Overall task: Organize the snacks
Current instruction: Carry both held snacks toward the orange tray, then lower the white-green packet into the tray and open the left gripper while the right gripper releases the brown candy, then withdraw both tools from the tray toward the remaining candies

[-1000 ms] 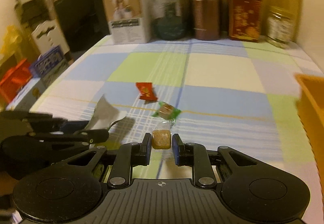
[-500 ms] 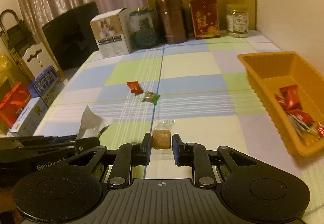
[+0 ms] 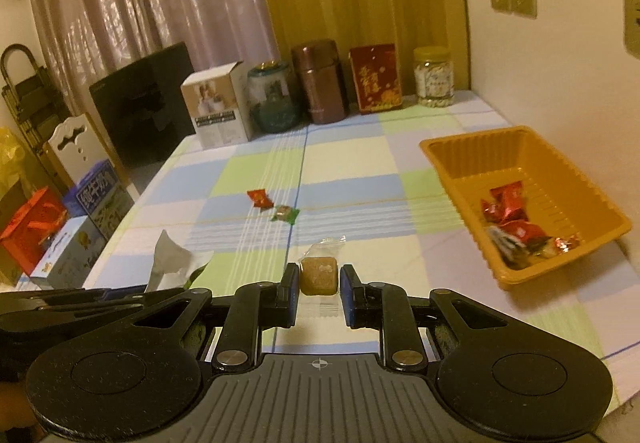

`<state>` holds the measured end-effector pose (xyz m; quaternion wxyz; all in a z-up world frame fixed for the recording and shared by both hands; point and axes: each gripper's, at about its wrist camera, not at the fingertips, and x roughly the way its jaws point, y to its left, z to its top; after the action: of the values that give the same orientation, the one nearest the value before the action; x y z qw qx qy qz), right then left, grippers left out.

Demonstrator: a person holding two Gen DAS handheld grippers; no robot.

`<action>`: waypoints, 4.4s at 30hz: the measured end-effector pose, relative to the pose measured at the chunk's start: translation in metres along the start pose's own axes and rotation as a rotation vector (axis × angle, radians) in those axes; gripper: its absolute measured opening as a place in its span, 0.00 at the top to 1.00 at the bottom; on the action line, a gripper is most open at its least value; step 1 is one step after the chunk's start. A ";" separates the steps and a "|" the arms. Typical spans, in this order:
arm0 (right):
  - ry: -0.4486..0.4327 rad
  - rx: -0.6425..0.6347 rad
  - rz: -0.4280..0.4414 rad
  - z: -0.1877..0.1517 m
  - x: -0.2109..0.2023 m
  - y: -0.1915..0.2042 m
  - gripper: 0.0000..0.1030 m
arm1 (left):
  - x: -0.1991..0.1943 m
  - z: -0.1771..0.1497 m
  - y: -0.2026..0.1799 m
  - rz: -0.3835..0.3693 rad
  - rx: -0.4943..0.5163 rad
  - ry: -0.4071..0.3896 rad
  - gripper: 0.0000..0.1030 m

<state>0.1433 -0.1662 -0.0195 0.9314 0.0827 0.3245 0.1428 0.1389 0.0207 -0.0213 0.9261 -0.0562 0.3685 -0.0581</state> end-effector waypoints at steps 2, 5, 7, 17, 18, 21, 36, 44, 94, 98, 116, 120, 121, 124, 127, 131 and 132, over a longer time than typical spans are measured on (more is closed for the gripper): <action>-0.006 0.001 -0.003 0.000 -0.007 -0.002 0.79 | -0.004 -0.001 -0.003 -0.003 0.002 -0.004 0.78; -0.015 0.005 -0.008 0.000 -0.014 -0.004 0.79 | -0.010 0.000 -0.009 -0.006 0.008 -0.013 0.78; -0.020 0.010 -0.009 0.000 -0.018 -0.007 0.79 | -0.013 0.000 -0.011 -0.010 0.012 -0.018 0.78; -0.044 0.047 -0.033 0.003 -0.034 -0.028 0.79 | -0.018 0.006 -0.033 -0.026 0.052 -0.029 0.78; -0.046 0.052 -0.037 0.003 -0.036 -0.032 0.79 | -0.017 0.007 -0.036 -0.031 0.057 -0.028 0.78; -0.052 0.072 -0.053 0.004 -0.040 -0.044 0.79 | -0.014 0.009 -0.048 -0.046 0.070 -0.025 0.78; -0.105 0.207 -0.190 0.017 -0.065 -0.135 0.79 | 0.017 0.031 -0.137 -0.200 0.146 -0.012 0.78; -0.111 0.223 -0.223 0.028 -0.062 -0.174 0.79 | 0.045 0.044 -0.171 -0.243 0.168 0.004 0.78; -0.015 0.197 -0.248 0.064 0.030 -0.243 0.79 | 0.161 0.088 -0.181 -0.242 0.093 0.046 0.63; -0.021 0.198 -0.231 0.067 0.029 -0.240 0.79 | 0.149 0.083 -0.165 -0.224 0.044 0.034 0.62; -0.082 0.297 -0.200 0.063 -0.004 -0.227 0.40 | 0.093 0.051 -0.123 -0.158 -0.012 0.017 0.48; -0.077 0.302 -0.184 0.052 -0.020 -0.206 0.40 | 0.072 0.038 -0.109 -0.144 -0.007 0.019 0.43; -0.076 0.295 -0.178 0.049 -0.024 -0.199 0.40 | 0.067 0.035 -0.106 -0.139 -0.001 0.017 0.43; -0.076 0.284 -0.162 0.044 -0.034 -0.180 0.40 | 0.049 0.027 -0.094 -0.116 0.008 0.012 0.43; -0.076 0.290 -0.146 0.037 -0.042 -0.163 0.40 | 0.035 0.021 -0.080 -0.093 0.003 0.003 0.42; -0.061 0.265 -0.121 0.028 -0.046 -0.136 0.40 | 0.020 0.016 -0.060 -0.055 -0.002 -0.007 0.39; -0.056 0.251 -0.116 0.026 -0.046 -0.128 0.40 | 0.016 0.014 -0.055 -0.036 0.001 -0.006 0.38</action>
<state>0.1527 -0.3038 -0.0046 0.9290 0.1838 0.3181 0.0448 0.1568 -0.0349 -0.0138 0.9261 -0.0628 0.3645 -0.0749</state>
